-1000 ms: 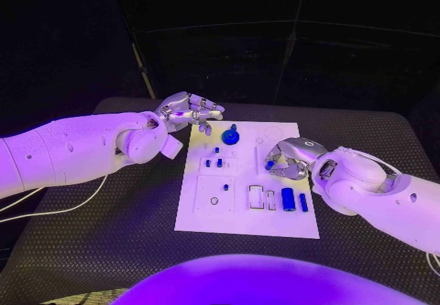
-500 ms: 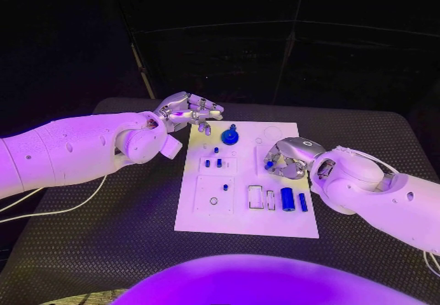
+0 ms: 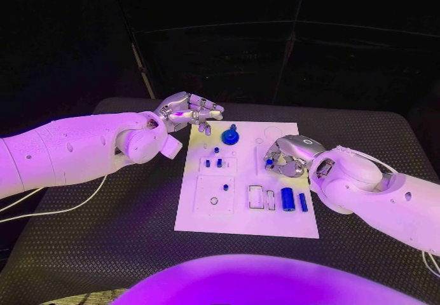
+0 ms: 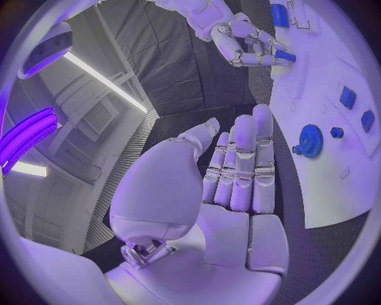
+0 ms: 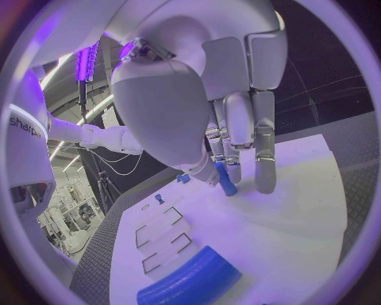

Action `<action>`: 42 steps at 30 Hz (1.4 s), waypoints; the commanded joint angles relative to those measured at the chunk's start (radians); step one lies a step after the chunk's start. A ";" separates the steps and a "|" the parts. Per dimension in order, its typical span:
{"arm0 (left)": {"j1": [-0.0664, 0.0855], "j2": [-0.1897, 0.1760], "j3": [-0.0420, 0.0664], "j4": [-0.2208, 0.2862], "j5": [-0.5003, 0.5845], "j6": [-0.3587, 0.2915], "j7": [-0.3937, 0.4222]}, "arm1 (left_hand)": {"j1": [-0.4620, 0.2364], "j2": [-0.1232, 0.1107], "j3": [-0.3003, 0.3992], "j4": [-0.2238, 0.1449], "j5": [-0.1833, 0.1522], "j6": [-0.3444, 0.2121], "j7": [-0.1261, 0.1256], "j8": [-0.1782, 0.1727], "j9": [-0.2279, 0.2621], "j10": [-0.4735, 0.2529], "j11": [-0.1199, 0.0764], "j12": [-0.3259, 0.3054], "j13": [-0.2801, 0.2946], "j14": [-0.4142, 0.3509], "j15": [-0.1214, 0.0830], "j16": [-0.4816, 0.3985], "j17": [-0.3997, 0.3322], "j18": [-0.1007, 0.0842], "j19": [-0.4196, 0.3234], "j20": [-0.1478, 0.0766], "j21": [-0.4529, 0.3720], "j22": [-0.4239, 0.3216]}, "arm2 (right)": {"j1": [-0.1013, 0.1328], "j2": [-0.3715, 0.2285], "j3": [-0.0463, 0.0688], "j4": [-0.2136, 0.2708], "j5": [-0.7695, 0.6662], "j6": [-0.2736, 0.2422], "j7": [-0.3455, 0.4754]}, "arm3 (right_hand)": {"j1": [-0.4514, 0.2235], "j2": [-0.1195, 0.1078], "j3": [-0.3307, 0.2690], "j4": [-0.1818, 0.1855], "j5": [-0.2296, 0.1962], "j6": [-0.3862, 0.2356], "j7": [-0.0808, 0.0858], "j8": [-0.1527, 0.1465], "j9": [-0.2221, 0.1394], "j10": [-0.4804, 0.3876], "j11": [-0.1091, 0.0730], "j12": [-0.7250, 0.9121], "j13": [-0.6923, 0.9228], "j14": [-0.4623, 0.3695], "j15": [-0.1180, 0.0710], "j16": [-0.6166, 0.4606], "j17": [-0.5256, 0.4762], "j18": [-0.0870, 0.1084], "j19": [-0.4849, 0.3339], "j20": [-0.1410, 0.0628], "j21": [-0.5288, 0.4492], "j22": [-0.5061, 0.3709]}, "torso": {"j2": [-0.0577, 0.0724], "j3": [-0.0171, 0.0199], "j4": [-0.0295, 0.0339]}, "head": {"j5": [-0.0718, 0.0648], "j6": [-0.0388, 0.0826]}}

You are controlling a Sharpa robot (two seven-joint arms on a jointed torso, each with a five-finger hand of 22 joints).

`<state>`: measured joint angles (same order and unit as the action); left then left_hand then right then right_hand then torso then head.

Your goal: Assemble the parts on the task board

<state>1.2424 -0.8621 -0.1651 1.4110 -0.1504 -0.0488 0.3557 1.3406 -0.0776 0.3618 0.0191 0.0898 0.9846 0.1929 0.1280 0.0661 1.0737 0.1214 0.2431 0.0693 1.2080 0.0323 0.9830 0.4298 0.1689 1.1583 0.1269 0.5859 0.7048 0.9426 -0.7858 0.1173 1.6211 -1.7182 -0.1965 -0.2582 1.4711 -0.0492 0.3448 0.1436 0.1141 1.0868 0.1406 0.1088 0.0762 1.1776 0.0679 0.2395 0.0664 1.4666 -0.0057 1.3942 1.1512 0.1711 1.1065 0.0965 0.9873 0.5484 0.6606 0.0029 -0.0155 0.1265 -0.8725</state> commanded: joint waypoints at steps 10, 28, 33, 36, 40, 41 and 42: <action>0.001 -0.004 0.001 0.001 0.005 0.015 -0.001 | -0.009 0.003 -0.006 -0.002 -0.005 -0.008 0.002 0.005 0.002 -0.010 -0.002 0.007 0.002 -0.009 0.000 0.001 -0.002 0.014 -0.002 0.005 -0.007 -0.003 | 0.002 -0.030 0.011 0.061 0.006 -0.071 -0.013 | 0.001 0.005 0.032 0.000 -0.014 0.000 0.004 -0.006 -0.001 -0.004 0.005 -0.035 -0.003 0.034 -0.004 0.009 0.006 0.009 0.003 -0.003 0.007 0.003 | -0.002 0.0011 -0.0010 | 0.005 0.000; 0.001 0.003 0.000 -0.006 0.005 0.014 0.008 | -0.009 0.004 -0.007 -0.002 -0.005 -0.009 0.002 0.005 0.002 -0.010 -0.002 0.007 0.002 -0.009 0.000 0.002 -0.002 0.014 -0.002 0.005 -0.007 -0.003 | 0.002 -0.016 0.048 0.210 0.054 -0.072 0.039 | 0.001 -0.023 0.049 -0.012 -0.001 0.004 0.006 -0.009 -0.003 0.004 0.006 -0.052 -0.002 0.034 -0.002 0.011 0.009 0.008 0.004 -0.001 0.012 0.007 | -0.001 -0.0023 0.0022 | 0.015 0.000; 0.001 0.009 0.000 -0.014 0.005 0.012 0.011 | -0.009 0.004 -0.007 -0.002 -0.005 -0.009 0.002 0.005 0.002 -0.010 -0.002 0.007 0.002 -0.009 0.000 0.002 -0.002 0.014 -0.002 0.005 -0.007 -0.003 | 0.002 0.021 0.025 0.199 0.044 -0.055 0.078 | 0.003 -0.024 0.053 -0.015 0.002 0.005 0.006 -0.010 -0.003 0.005 0.006 -0.055 -0.002 0.034 -0.002 0.011 0.010 0.008 0.004 -0.001 0.013 0.007 | -0.002 -0.0017 0.0018 | 0.028 0.000; 0.001 0.012 0.000 -0.018 0.005 0.011 0.012 | -0.008 0.004 -0.008 -0.002 -0.005 -0.009 0.002 0.006 0.002 -0.011 -0.002 0.008 0.002 -0.009 0.000 0.002 -0.002 0.014 -0.001 0.005 -0.008 -0.004 | 0.001 0.055 -0.001 0.190 0.032 -0.047 0.104 | 0.004 -0.024 0.055 -0.015 0.003 0.005 0.006 -0.010 -0.003 0.005 0.007 -0.056 -0.002 0.033 -0.002 0.010 0.006 0.008 0.003 -0.001 0.013 0.007 | 0.000 0.0003 -0.0007 | 0.032 0.000; 0.001 0.018 0.000 -0.022 0.005 0.011 0.013 | -0.008 0.004 -0.008 -0.002 -0.005 -0.009 0.002 0.006 0.002 -0.011 -0.002 0.008 0.002 -0.009 0.000 0.002 -0.002 0.014 -0.001 0.005 -0.008 -0.004 | 0.001 0.098 -0.037 0.170 0.019 -0.035 0.130 | 0.005 -0.025 0.057 -0.017 0.005 0.005 0.007 -0.010 -0.003 0.005 0.007 -0.058 -0.002 0.032 -0.002 0.008 0.002 0.008 0.002 -0.001 0.012 0.005 | -0.001 0.0002 0.0004 | 0.032 0.000; 0.001 0.019 0.000 -0.022 0.005 0.012 0.013 | -0.008 0.004 -0.008 -0.002 -0.005 -0.009 0.002 0.006 0.002 -0.011 -0.002 0.008 0.002 -0.009 0.000 0.002 -0.002 0.014 -0.001 0.005 -0.008 -0.004 | 0.001 0.108 -0.045 0.164 0.016 -0.031 0.136 | 0.005 -0.025 0.058 -0.017 0.006 0.005 0.007 -0.011 -0.003 0.005 0.007 -0.058 -0.002 0.032 -0.002 0.008 0.001 0.008 0.002 -0.001 0.012 0.005 | -0.001 0.0003 0.0002 | 0.033 0.000; 0.001 0.021 0.000 -0.022 0.005 0.012 0.013 | -0.008 0.004 -0.008 -0.002 -0.005 -0.009 0.002 0.006 0.002 -0.011 -0.002 0.008 0.002 -0.009 0.000 0.002 -0.002 0.014 -0.001 0.005 -0.008 -0.004 | 0.000 0.117 -0.052 0.158 0.014 -0.028 0.141 | 0.005 -0.025 0.058 -0.017 0.006 0.005 0.007 -0.011 -0.003 0.005 0.007 -0.059 -0.002 0.032 -0.002 0.008 0.001 0.008 0.002 -0.001 0.012 0.005 | -0.001 -0.0002 0.0006 | 0.035 0.000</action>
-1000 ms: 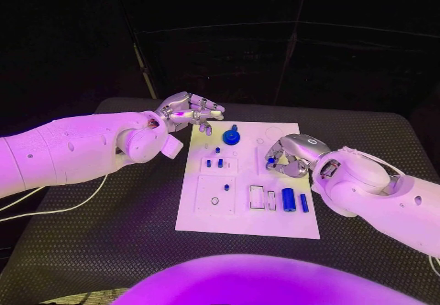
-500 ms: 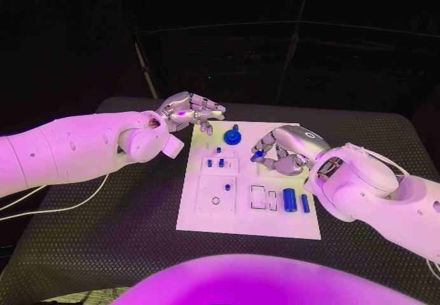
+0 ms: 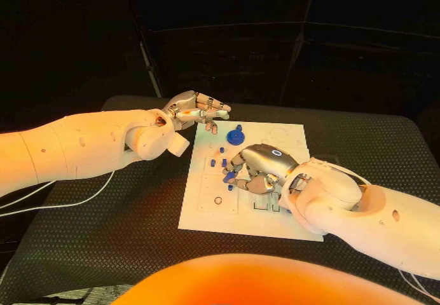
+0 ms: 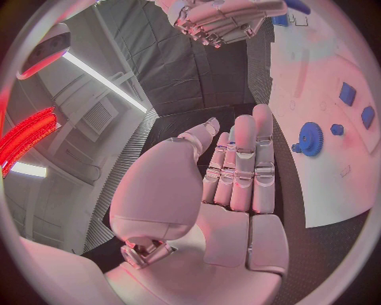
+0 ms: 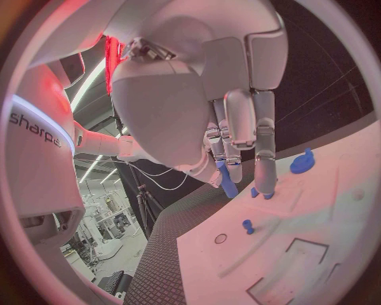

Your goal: Assemble the parts on the task board

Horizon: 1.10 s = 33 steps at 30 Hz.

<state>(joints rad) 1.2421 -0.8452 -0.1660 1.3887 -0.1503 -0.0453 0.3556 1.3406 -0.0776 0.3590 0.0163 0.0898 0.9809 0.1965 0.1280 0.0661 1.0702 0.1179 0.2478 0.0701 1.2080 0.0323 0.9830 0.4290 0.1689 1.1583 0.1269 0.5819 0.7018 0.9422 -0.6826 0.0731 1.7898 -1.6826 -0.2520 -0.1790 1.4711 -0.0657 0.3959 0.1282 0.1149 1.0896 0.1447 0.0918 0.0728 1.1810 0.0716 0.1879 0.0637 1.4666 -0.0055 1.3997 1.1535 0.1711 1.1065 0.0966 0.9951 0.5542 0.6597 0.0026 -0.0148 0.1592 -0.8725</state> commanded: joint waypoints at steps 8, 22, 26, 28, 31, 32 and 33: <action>0.002 0.011 0.000 0.000 0.005 0.010 0.014 | -0.008 0.004 -0.005 0.001 -0.005 -0.005 -0.001 0.006 0.002 -0.007 0.002 0.003 0.001 -0.009 0.000 0.002 -0.001 0.014 -0.001 0.005 -0.004 -0.001 | -0.002 0.063 -0.032 -0.056 -0.028 0.059 0.080 | 0.007 -0.010 0.010 -0.005 0.007 0.002 0.003 0.005 0.000 0.002 0.004 -0.010 0.001 0.032 -0.002 0.002 -0.002 0.008 0.001 0.000 0.005 -0.001 | 0.001 0.0000 -0.0002 | 0.008 0.000; 0.001 0.012 0.000 0.001 0.005 0.012 0.013 | -0.008 0.004 -0.005 0.001 -0.005 -0.005 -0.001 0.006 0.002 -0.007 0.002 0.003 0.001 -0.009 0.000 0.002 -0.001 0.014 -0.001 0.005 -0.004 -0.001 | -0.004 0.089 -0.054 -0.102 -0.031 0.095 0.068 | 0.007 -0.010 0.012 -0.007 0.008 0.003 0.003 0.005 0.000 0.004 0.004 -0.010 0.001 0.032 -0.002 0.002 -0.002 0.009 0.001 0.000 0.005 -0.001 | 0.001 0.0012 -0.0020 | 0.018 0.000; 0.001 0.013 -0.001 0.001 0.005 0.013 0.013 | -0.008 0.004 -0.005 0.001 -0.005 -0.005 -0.001 0.006 0.002 -0.007 0.002 0.003 0.001 -0.009 0.000 0.002 -0.001 0.014 -0.001 0.005 -0.004 -0.001 | -0.005 0.094 -0.056 -0.112 -0.032 0.104 0.062 | 0.008 -0.010 0.013 -0.008 0.009 0.004 0.004 0.005 0.000 0.005 0.004 -0.011 0.001 0.031 -0.002 0.001 -0.005 0.009 0.000 0.000 0.004 -0.002 | 0.001 0.0004 -0.0002 | 0.016 0.000; 0.001 0.013 -0.001 0.001 0.005 0.013 0.014 | -0.008 0.004 -0.005 0.001 -0.005 -0.005 -0.001 0.006 0.002 -0.007 0.002 0.003 0.001 -0.009 0.000 0.002 -0.001 0.014 -0.001 0.005 -0.004 -0.001 | -0.005 0.097 -0.057 -0.117 -0.032 0.108 0.060 | 0.008 -0.010 0.013 -0.008 0.009 0.004 0.004 0.005 0.000 0.005 0.004 -0.011 0.001 0.031 -0.002 0.001 -0.005 0.009 0.000 0.000 0.004 -0.002 | 0.001 0.0005 0.0000 | 0.018 0.000; 0.001 0.013 -0.001 0.000 0.005 0.014 0.014 | -0.008 0.004 -0.005 0.001 -0.005 -0.005 -0.001 0.006 0.002 -0.007 0.002 0.003 0.001 -0.009 0.000 0.002 -0.001 0.014 -0.001 0.005 -0.004 -0.001 | -0.005 0.101 -0.058 -0.123 -0.033 0.114 0.059 | 0.008 -0.010 0.013 -0.008 0.009 0.004 0.004 0.005 0.000 0.005 0.004 -0.011 0.001 0.031 -0.002 0.001 -0.005 0.009 0.000 0.000 0.004 -0.002 | 0.001 0.0009 -0.0010 | 0.019 0.000; 0.001 0.013 -0.001 0.000 0.005 0.014 0.014 | -0.008 0.004 -0.005 0.001 -0.005 -0.005 -0.001 0.006 0.002 -0.007 0.002 0.003 0.001 -0.009 0.000 0.002 -0.001 0.014 -0.001 0.005 -0.004 -0.001 | -0.005 0.102 -0.058 -0.124 -0.033 0.115 0.059 | 0.008 -0.010 0.013 -0.008 0.009 0.004 0.004 0.005 0.000 0.005 0.004 -0.011 0.001 0.031 -0.002 0.000 -0.005 0.009 0.000 0.000 0.004 -0.002 | 0.002 0.0007 -0.0009 | 0.019 0.000; 0.001 0.013 -0.001 0.000 0.005 0.014 0.014 | -0.008 0.004 -0.005 0.001 -0.005 -0.005 -0.001 0.006 0.002 -0.007 0.002 0.003 0.001 -0.009 0.000 0.002 -0.001 0.014 -0.001 0.005 -0.004 -0.001 | -0.006 0.103 -0.059 -0.126 -0.033 0.116 0.059 | 0.008 -0.010 0.014 -0.008 0.009 0.004 0.004 0.005 0.000 0.005 0.004 -0.011 0.001 0.031 -0.002 0.000 -0.005 0.009 0.000 0.000 0.004 -0.003 | 0.002 0.0009 -0.0009 | 0.019 0.000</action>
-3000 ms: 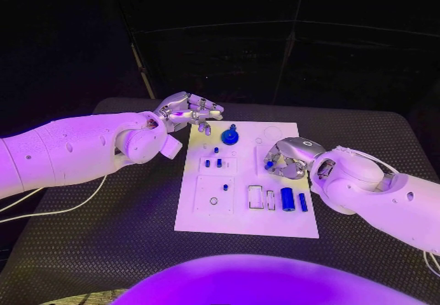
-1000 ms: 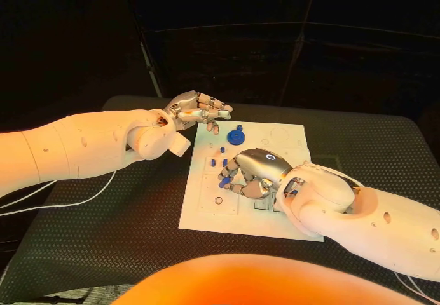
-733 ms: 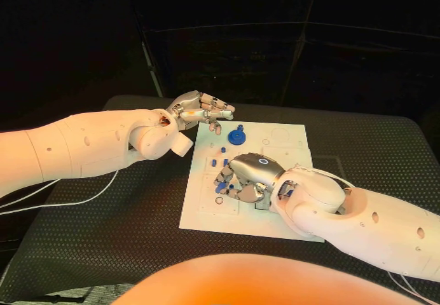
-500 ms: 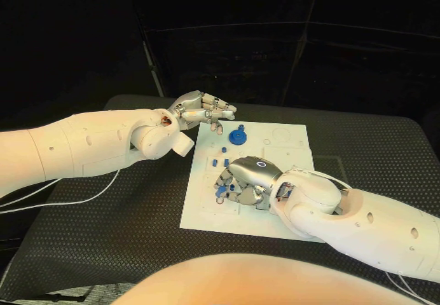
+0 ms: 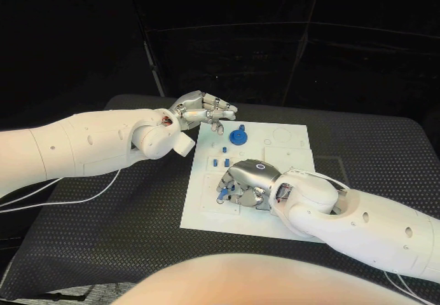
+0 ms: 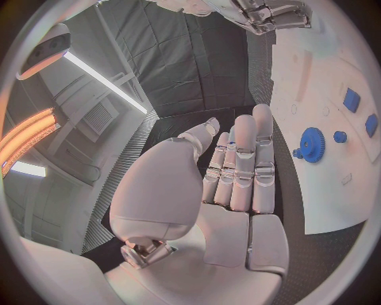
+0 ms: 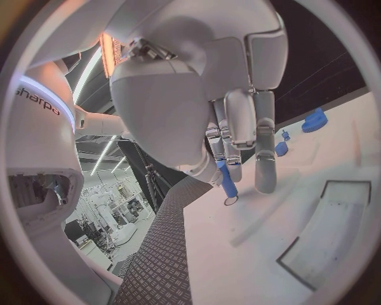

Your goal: Assemble the parts on the task board

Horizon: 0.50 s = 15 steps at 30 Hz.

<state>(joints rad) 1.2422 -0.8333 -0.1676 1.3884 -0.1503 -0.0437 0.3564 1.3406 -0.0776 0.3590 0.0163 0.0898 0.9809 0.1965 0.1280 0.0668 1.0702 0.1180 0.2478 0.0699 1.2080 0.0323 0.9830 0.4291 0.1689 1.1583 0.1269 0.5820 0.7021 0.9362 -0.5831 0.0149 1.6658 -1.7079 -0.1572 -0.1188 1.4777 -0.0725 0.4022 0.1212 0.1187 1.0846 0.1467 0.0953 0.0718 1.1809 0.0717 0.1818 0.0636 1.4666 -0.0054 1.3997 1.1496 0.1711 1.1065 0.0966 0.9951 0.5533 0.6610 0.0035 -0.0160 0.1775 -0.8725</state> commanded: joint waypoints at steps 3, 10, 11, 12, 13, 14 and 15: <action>0.001 0.002 0.001 0.001 0.005 0.013 0.013 | -0.008 0.004 -0.005 0.001 -0.005 -0.005 -0.001 0.006 0.001 -0.007 0.002 0.003 0.001 -0.009 0.000 0.002 -0.002 0.014 -0.001 0.005 -0.004 -0.001 | -0.001 0.007 -0.002 -0.005 -0.007 0.023 -0.001 | 0.001 -0.003 0.008 -0.001 0.006 0.009 0.002 0.002 0.001 0.005 0.004 -0.005 0.001 0.031 -0.002 0.000 -0.002 0.009 0.000 0.000 0.004 -0.002 | 0.001 -0.0001 0.0010 | 0.001 0.000; 0.001 0.001 0.000 0.001 0.005 0.013 0.012 | -0.008 0.004 -0.005 0.001 -0.005 -0.005 -0.001 0.006 0.001 -0.007 0.002 0.003 0.001 -0.009 0.000 0.002 -0.002 0.014 -0.001 0.005 -0.004 -0.001 | -0.003 0.014 -0.004 -0.010 -0.007 0.025 0.000 | 0.001 -0.003 0.008 -0.001 0.006 0.009 0.002 0.002 0.001 0.005 0.004 -0.005 0.001 0.031 -0.002 0.000 -0.002 0.009 0.000 0.000 0.004 -0.002 | 0.000 -0.0009 0.0006 | 0.003 0.000; 0.001 0.001 0.000 0.001 0.005 0.013 0.012 | -0.008 0.004 -0.005 0.001 -0.005 -0.005 -0.001 0.006 0.001 -0.007 0.002 0.003 0.001 -0.009 0.000 0.002 -0.002 0.014 -0.001 0.005 -0.004 -0.001 | -0.003 0.015 -0.004 -0.010 -0.007 0.027 0.001 | 0.001 -0.003 0.008 -0.001 0.006 0.009 0.002 0.002 0.001 0.006 0.004 -0.005 0.001 0.031 -0.002 0.000 -0.002 0.009 -0.001 0.000 0.004 -0.003 | 0.000 -0.0009 0.0006 | 0.003 0.000; 0.001 0.001 0.000 0.001 0.005 0.013 0.012 | -0.008 0.004 -0.005 0.001 -0.005 -0.005 -0.001 0.006 0.001 -0.007 0.002 0.003 0.001 -0.009 0.000 0.002 -0.002 0.014 -0.001 0.005 -0.004 -0.001 | -0.003 0.016 -0.004 -0.010 -0.007 0.028 0.002 | 0.001 -0.003 0.008 -0.001 0.006 0.009 0.002 0.002 0.001 0.006 0.004 -0.005 0.001 0.031 -0.002 0.000 -0.002 0.009 -0.001 0.000 0.004 -0.003 | 0.000 -0.0008 0.0005 | 0.004 0.000; 0.001 0.001 0.000 0.001 0.005 0.013 0.012 | -0.008 0.004 -0.005 0.001 -0.005 -0.005 -0.001 0.006 0.001 -0.007 0.002 0.003 0.001 -0.009 0.000 0.002 -0.002 0.014 -0.001 0.005 -0.004 -0.001 | -0.003 0.017 -0.004 -0.011 -0.007 0.030 0.002 | 0.001 -0.003 0.008 -0.001 0.006 0.009 0.002 0.002 0.001 0.006 0.004 -0.005 0.001 0.031 -0.002 0.000 -0.002 0.009 -0.001 0.000 0.004 -0.003 | 0.000 -0.0006 0.0005 | 0.004 0.000; 0.001 0.001 0.000 0.001 0.005 0.013 0.012 | -0.008 0.004 -0.005 0.001 -0.005 -0.005 -0.001 0.006 0.001 -0.007 0.002 0.003 0.001 -0.009 0.000 0.002 -0.002 0.014 -0.001 0.005 -0.004 -0.001 | -0.004 0.018 -0.004 -0.011 -0.007 0.032 0.003 | 0.001 -0.003 0.008 -0.001 0.006 0.009 0.002 0.002 0.001 0.006 0.004 -0.005 0.001 0.031 -0.002 0.000 -0.002 0.009 -0.001 0.000 0.004 -0.003 | 0.000 -0.0004 0.0003 | 0.004 0.000; 0.001 0.001 0.000 0.001 0.005 0.014 0.012 | -0.008 0.004 -0.005 0.001 -0.005 -0.005 -0.001 0.006 0.001 -0.007 0.002 0.003 0.001 -0.009 0.000 0.002 -0.002 0.014 -0.001 0.005 -0.004 -0.001 | -0.004 0.018 -0.005 -0.011 -0.007 0.032 0.004 | 0.001 -0.003 0.008 -0.001 0.006 0.009 0.002 0.002 0.001 0.006 0.004 -0.005 0.001 0.031 -0.002 0.000 -0.002 0.009 -0.001 0.000 0.004 -0.003 | 0.000 -0.0004 0.0002 | 0.004 0.000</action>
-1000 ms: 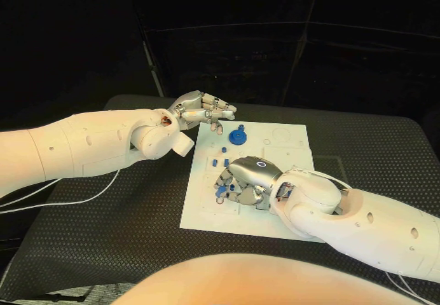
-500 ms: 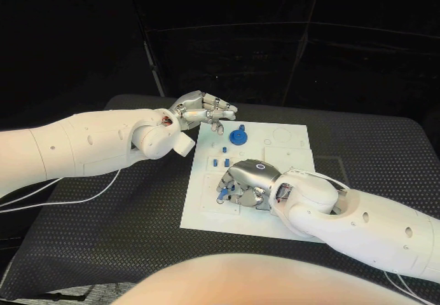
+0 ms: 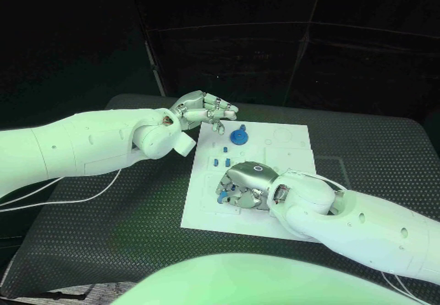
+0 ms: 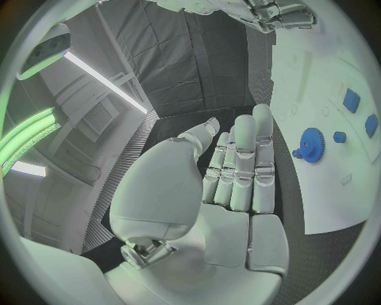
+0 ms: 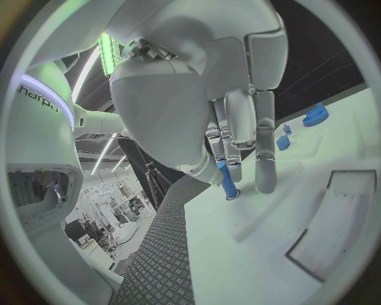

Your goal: Assemble the parts on the task board

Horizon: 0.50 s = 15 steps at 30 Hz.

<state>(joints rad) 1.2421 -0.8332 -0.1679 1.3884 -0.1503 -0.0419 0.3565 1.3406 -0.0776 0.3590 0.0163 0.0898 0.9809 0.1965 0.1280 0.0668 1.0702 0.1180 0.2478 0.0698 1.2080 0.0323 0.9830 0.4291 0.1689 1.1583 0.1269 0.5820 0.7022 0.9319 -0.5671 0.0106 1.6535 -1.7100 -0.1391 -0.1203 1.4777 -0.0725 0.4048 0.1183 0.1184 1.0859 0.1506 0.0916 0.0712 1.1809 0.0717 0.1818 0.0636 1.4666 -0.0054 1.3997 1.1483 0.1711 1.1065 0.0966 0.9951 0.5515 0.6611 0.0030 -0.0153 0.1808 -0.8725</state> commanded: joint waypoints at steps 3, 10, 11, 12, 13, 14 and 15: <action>0.001 0.000 0.001 0.001 0.005 0.012 0.011 | -0.008 0.004 -0.005 0.001 -0.005 -0.005 -0.001 0.006 0.001 -0.007 0.002 0.003 0.001 -0.009 0.000 0.002 -0.002 0.014 -0.001 0.005 -0.004 -0.001 | 0.000 0.004 -0.001 -0.003 -0.005 0.019 0.006 | 0.001 -0.003 0.006 0.001 0.006 0.008 -0.002 0.006 0.001 0.006 0.004 -0.005 0.001 0.031 -0.002 0.000 -0.001 0.009 -0.001 0.000 0.004 -0.001 | -0.001 -0.0001 -0.0005 | 0.000 0.000; 0.001 -0.001 0.001 0.002 0.005 0.012 0.010 | -0.008 0.004 -0.005 0.001 -0.005 -0.005 -0.001 0.006 0.001 -0.007 0.002 0.003 0.001 -0.009 0.000 0.002 -0.002 0.014 -0.001 0.005 -0.004 -0.001 | -0.001 0.008 -0.003 -0.010 -0.019 0.024 -0.012 | -0.001 -0.003 0.006 0.001 0.006 0.009 -0.002 0.006 0.001 0.007 0.004 -0.006 0.001 0.030 -0.002 -0.001 -0.002 0.009 -0.002 0.000 0.004 -0.001 | -0.001 0.0003 -0.0002 | 0.001 0.000; 0.001 -0.001 0.001 0.002 0.005 0.012 0.010 | -0.008 0.004 -0.005 0.001 -0.005 -0.005 -0.001 0.006 0.001 -0.007 0.002 0.003 0.001 -0.009 0.000 0.002 -0.002 0.014 -0.001 0.005 -0.004 -0.001 | -0.001 0.009 -0.003 -0.010 -0.024 0.028 -0.017 | -0.003 -0.005 0.006 0.001 0.005 0.009 -0.001 0.005 0.001 0.008 0.004 -0.007 0.001 0.030 -0.001 -0.001 -0.004 0.009 -0.003 0.000 0.003 -0.003 | -0.001 0.0000 0.0002 | 0.000 0.000; 0.001 -0.001 0.001 0.002 0.005 0.012 0.010 | -0.008 0.004 -0.005 0.001 -0.005 -0.005 -0.001 0.006 0.001 -0.007 0.002 0.003 0.001 -0.009 0.000 0.002 -0.002 0.014 -0.001 0.005 -0.004 -0.001 | -0.001 0.010 -0.003 -0.012 -0.029 0.032 -0.022 | -0.004 -0.006 0.006 0.001 0.003 0.008 -0.001 0.004 0.001 0.007 0.005 -0.009 0.001 0.030 -0.001 -0.002 -0.006 0.009 -0.003 0.000 0.003 -0.003 | -0.001 -0.0001 0.0003 | -0.001 0.000; 0.001 -0.001 0.001 0.002 0.005 0.012 0.010 | -0.008 0.004 -0.005 0.001 -0.005 -0.005 -0.001 0.006 0.001 -0.007 0.002 0.003 0.001 -0.009 0.000 0.002 -0.002 0.014 -0.001 0.005 -0.004 -0.001 | -0.001 0.011 -0.004 -0.013 -0.034 0.035 -0.026 | -0.005 -0.007 0.006 0.001 0.003 0.008 -0.001 0.004 0.001 0.007 0.005 -0.009 0.001 0.030 -0.001 -0.002 -0.006 0.009 -0.004 0.000 0.003 -0.003 | -0.001 -0.0003 0.0004 | -0.001 0.000; 0.001 -0.001 0.001 0.003 0.005 0.012 0.010 | -0.008 0.004 -0.005 0.001 -0.005 -0.005 -0.001 0.006 0.001 -0.007 0.002 0.003 0.001 -0.009 0.000 0.002 -0.002 0.014 -0.001 0.005 -0.004 -0.001 | -0.001 0.012 -0.004 -0.014 -0.039 0.037 -0.030 | -0.006 -0.007 0.006 0.001 0.002 0.007 -0.001 0.004 0.001 0.007 0.005 -0.010 0.001 0.030 -0.001 -0.003 -0.006 0.009 -0.004 0.000 0.003 -0.004 | -0.001 -0.0002 0.0002 | 0.000 0.000; 0.001 -0.001 0.001 0.003 0.005 0.012 0.010 | -0.008 0.004 -0.005 0.001 -0.005 -0.005 -0.001 0.006 0.001 -0.007 0.002 0.003 0.001 -0.009 0.000 0.002 -0.002 0.014 -0.001 0.005 -0.004 -0.001 | -0.001 0.013 -0.004 -0.015 -0.044 0.038 -0.034 | -0.008 -0.008 0.006 0.001 0.000 0.006 0.000 0.003 0.000 0.007 0.005 -0.011 0.001 0.029 0.000 -0.003 -0.009 0.009 -0.005 0.001 0.002 -0.005 | -0.001 -0.0002 0.0001 | 0.000 0.000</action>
<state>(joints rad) 1.2421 -0.8342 -0.1680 1.3893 -0.1502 -0.0407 0.3564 1.3406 -0.0776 0.3590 0.0163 0.0898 0.9809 0.1965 0.1280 0.0667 1.0702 0.1180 0.2478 0.0697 1.2080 0.0323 0.9830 0.4292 0.1689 1.1583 0.1269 0.5820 0.7022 0.9300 -0.5553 0.0071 1.6395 -1.7252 -0.1224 -0.1326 1.4749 -0.0753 0.4048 0.1181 0.1222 1.0889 0.1473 0.0957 0.0713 1.1845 0.0753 0.1767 0.0639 1.4666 -0.0054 1.3997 1.1411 0.1710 1.1065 0.0966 0.9950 0.5476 0.6604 0.0028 -0.0153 0.1812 -0.8728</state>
